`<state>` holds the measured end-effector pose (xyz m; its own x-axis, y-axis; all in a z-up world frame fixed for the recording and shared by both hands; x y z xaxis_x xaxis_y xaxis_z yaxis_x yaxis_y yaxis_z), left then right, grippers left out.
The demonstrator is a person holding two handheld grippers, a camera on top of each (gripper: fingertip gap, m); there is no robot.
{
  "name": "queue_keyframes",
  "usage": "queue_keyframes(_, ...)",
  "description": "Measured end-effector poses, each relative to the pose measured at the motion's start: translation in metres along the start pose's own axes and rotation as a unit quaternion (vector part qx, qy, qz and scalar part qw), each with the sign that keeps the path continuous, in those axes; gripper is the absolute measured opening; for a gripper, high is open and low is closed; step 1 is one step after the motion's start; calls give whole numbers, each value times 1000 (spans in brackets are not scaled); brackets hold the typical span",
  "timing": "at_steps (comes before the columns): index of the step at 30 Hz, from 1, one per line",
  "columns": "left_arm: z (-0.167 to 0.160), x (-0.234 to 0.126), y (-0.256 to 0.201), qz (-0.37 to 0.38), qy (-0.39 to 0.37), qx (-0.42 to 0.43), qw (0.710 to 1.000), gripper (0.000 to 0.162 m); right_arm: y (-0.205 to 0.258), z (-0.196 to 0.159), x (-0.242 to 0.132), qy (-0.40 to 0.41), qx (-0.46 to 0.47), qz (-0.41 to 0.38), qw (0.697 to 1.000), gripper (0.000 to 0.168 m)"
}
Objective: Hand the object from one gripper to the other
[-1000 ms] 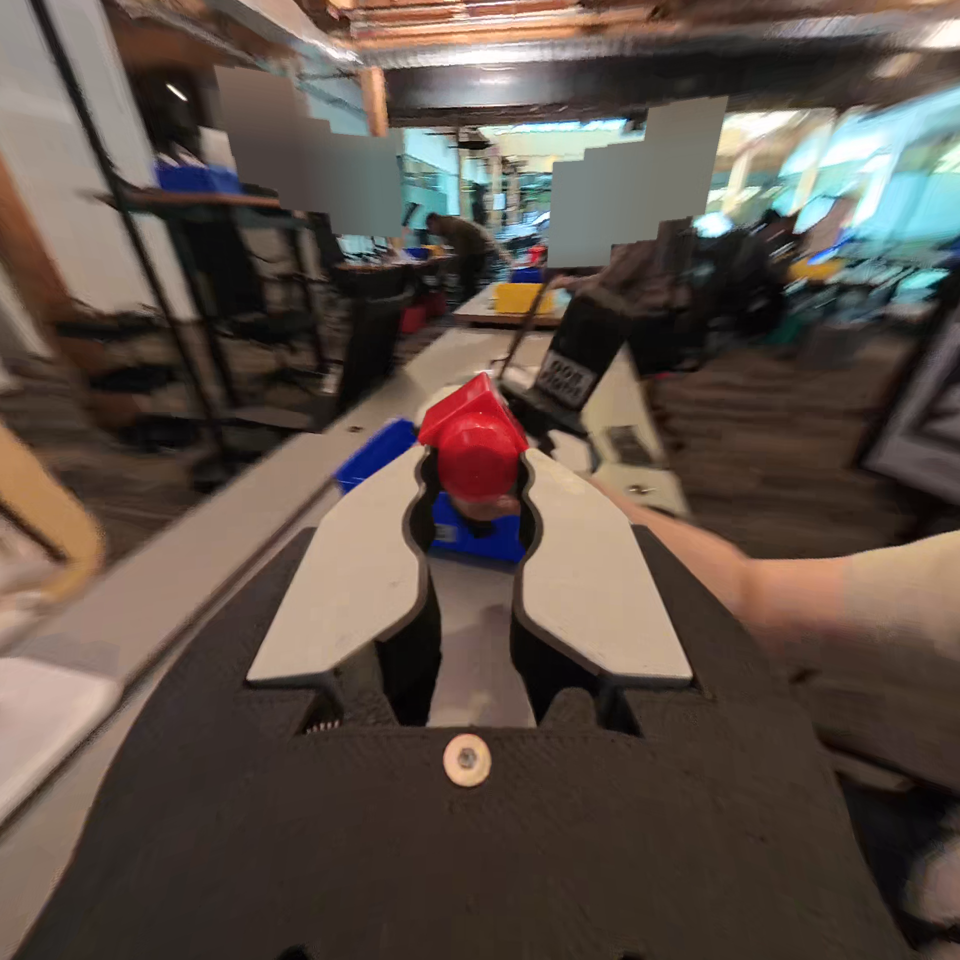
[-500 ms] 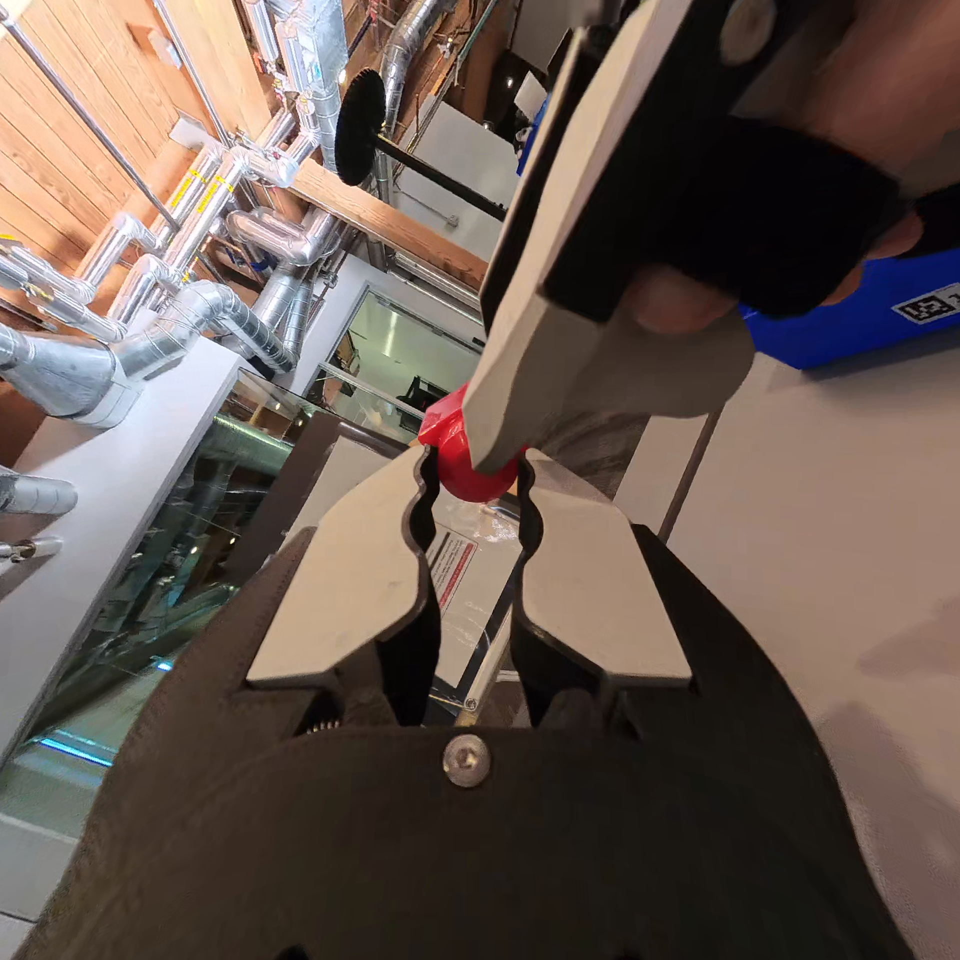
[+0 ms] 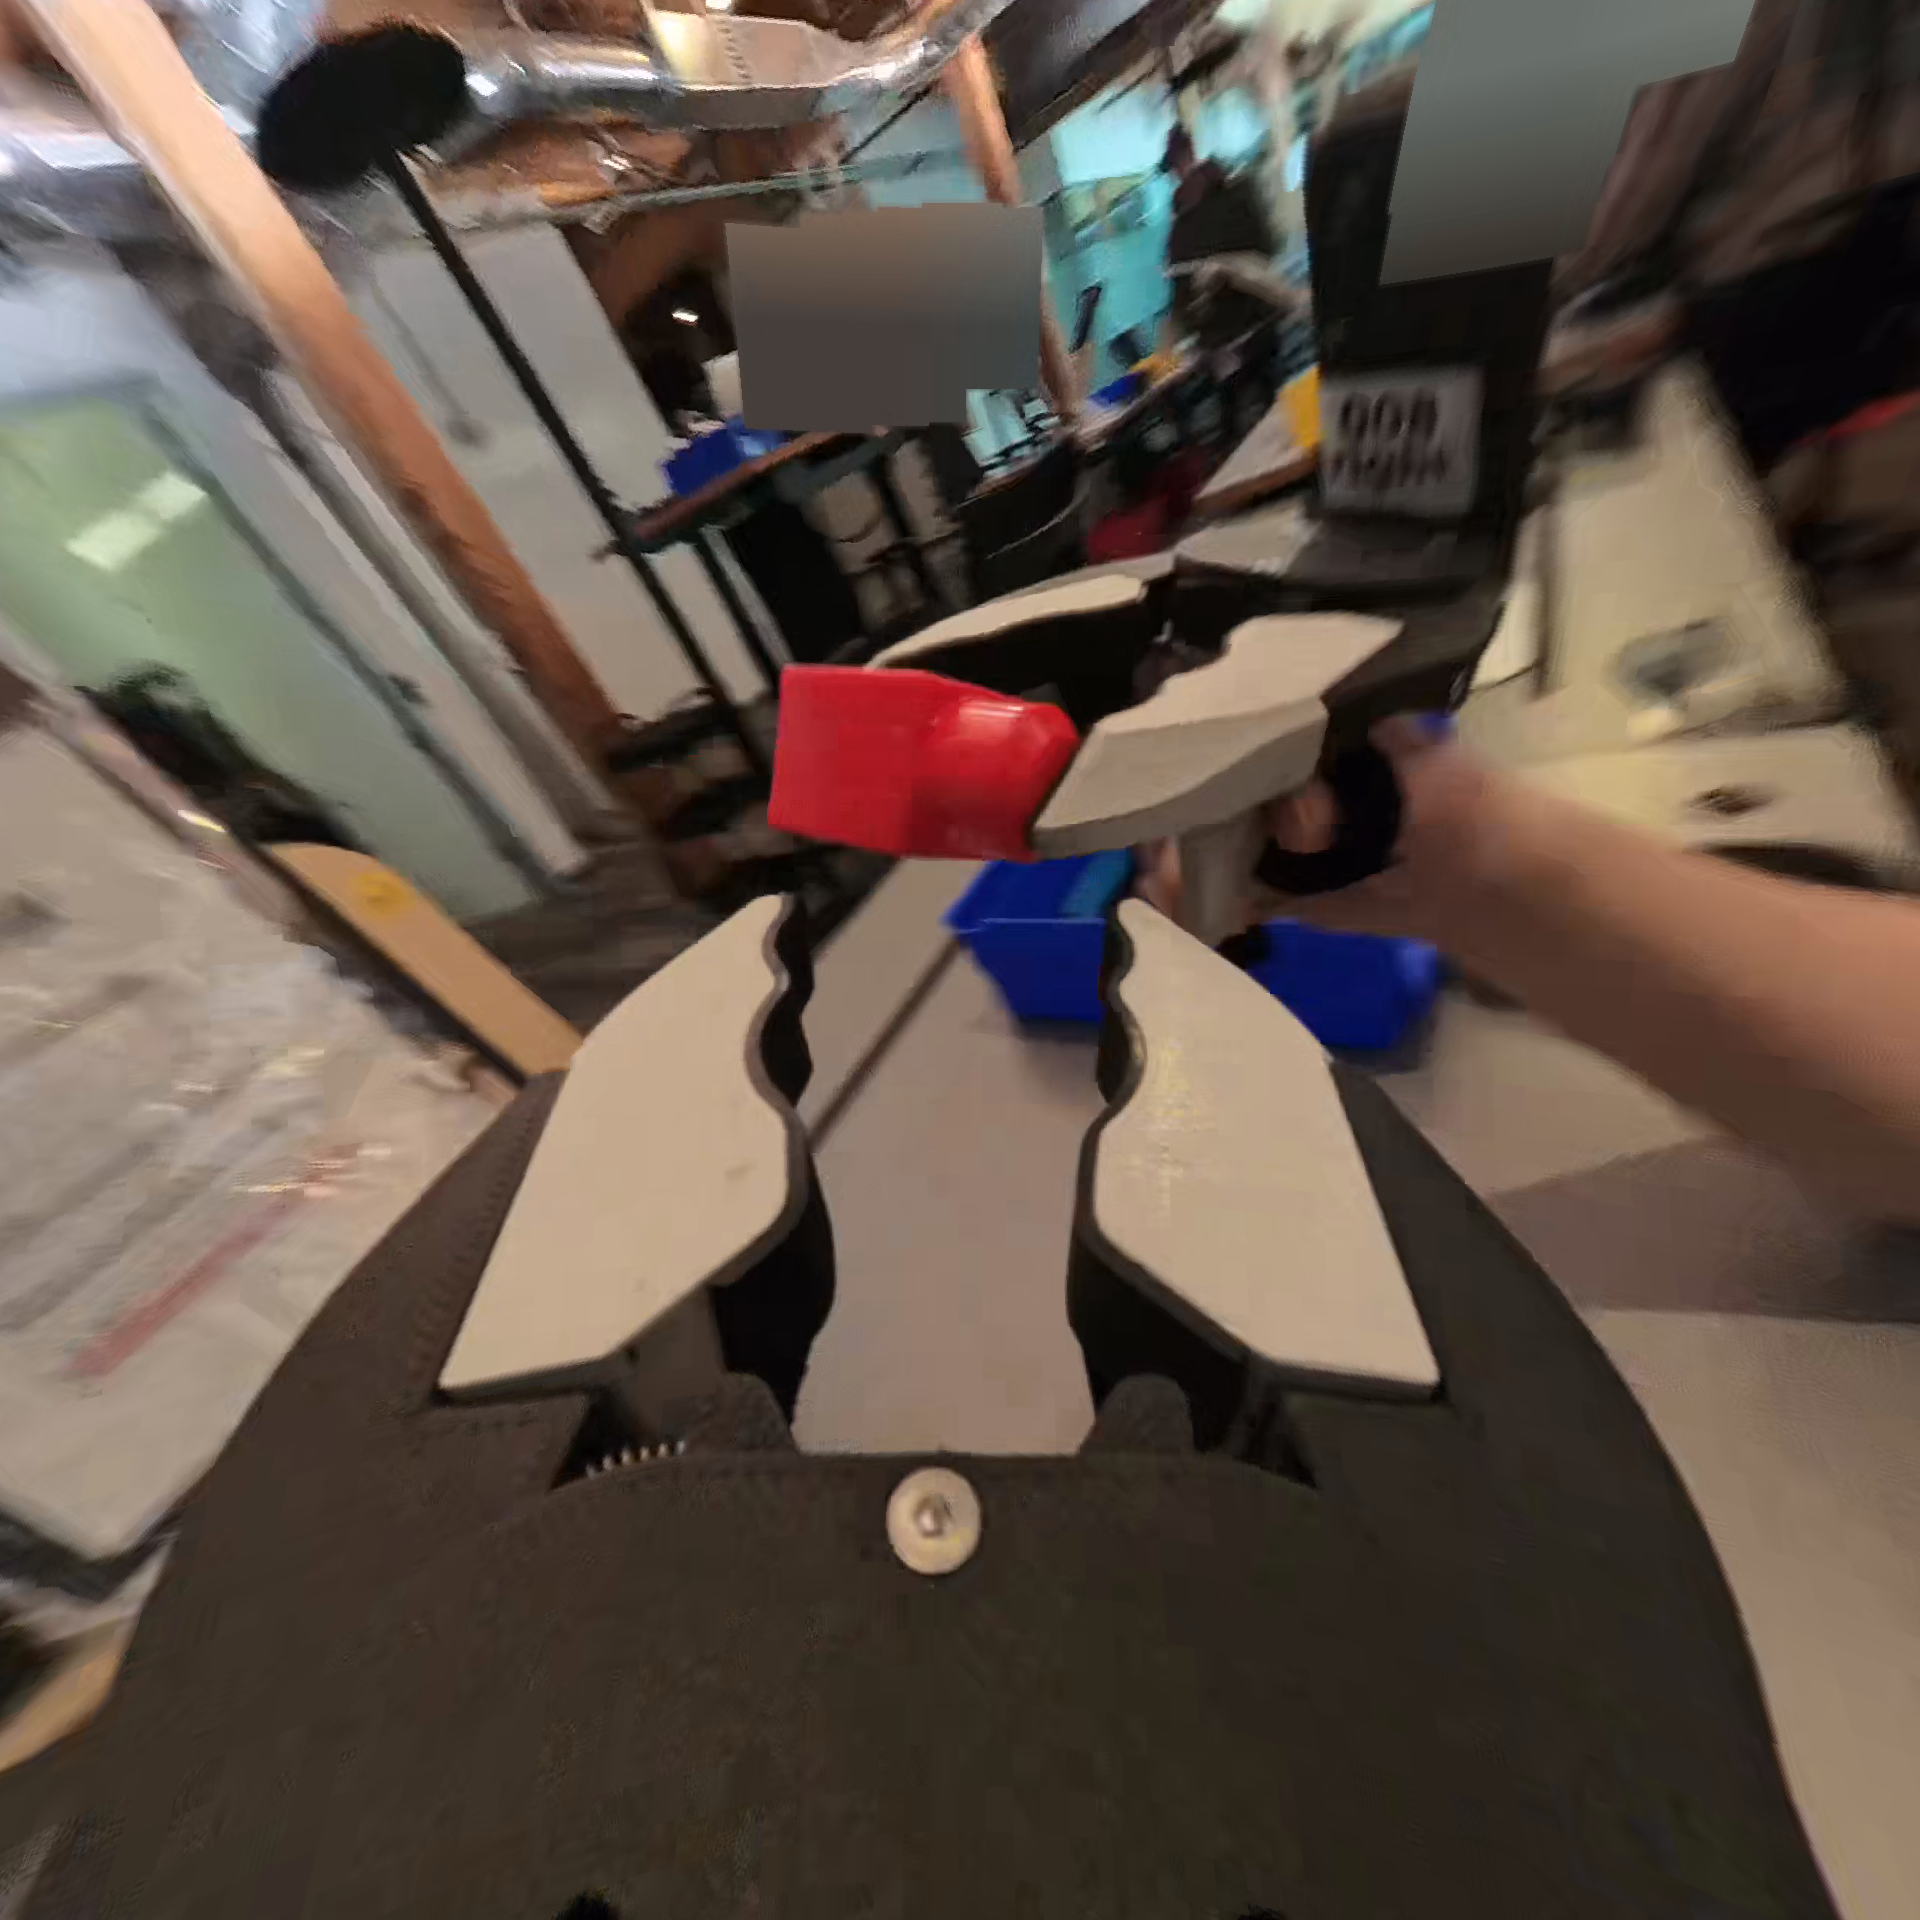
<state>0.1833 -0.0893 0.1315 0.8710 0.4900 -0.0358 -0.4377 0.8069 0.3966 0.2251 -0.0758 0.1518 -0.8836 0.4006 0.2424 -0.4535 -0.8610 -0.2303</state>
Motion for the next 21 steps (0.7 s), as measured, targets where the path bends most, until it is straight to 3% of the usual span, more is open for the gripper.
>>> queue_keyframes(2, 8, -10, -6, -99, -20, -122, 987, 63, 10, 10, -12, -62, -81, 36, 994, 69)
queue_keyframes(4, 18, -20, -9, -186, -45, -237, 953, 66, 17, 14, -20, -104, -152, 45, 982, 68)
queue_keyframes(7, 18, -21, 3, -210, -59, -330, 919, 67, 24, 9, -19, -86, -263, 20, 961, 68)
queue_keyframes(10, 10, -16, 5, -195, -39, -330, 923, 67, 32, -6, -10, -21, -395, -10, 918, 69)
queue_keyframes(13, 4, -12, -7, -206, -4, -315, 927, 66, 41, -14, -2, 4, -468, -20, 884, 69)
queue_keyframes(16, -10, -5, -14, -207, 42, -290, 933, 58, 50, -19, 2, 12, -515, -19, 857, 68)
queue_keyframes(17, -10, -5, -17, -226, 40, -288, 930, 48, 52, -22, 4, 20, -529, -15, 848, 68)
queue_keyframes(18, -9, -5, -20, -243, 35, -283, 927, 36, 52, -26, 5, 32, -539, -16, 841, 68)
queue_keyframes(21, -8, -2, -10, -222, 8, -238, 946, 35, 45, -25, 5, 38, -524, -31, 851, 68)
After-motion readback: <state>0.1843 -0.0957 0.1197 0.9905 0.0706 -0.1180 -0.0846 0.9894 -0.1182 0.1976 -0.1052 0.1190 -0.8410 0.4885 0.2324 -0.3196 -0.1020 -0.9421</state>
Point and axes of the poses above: each gripper's, where its closed fingertips meet, x out along the fingers, z out of its top, y = z × x across the jaws, the point moved 2 cm from there along -x, back along the fingers, and after that the axes turned 1 degree about y, right-handed, at the moved point
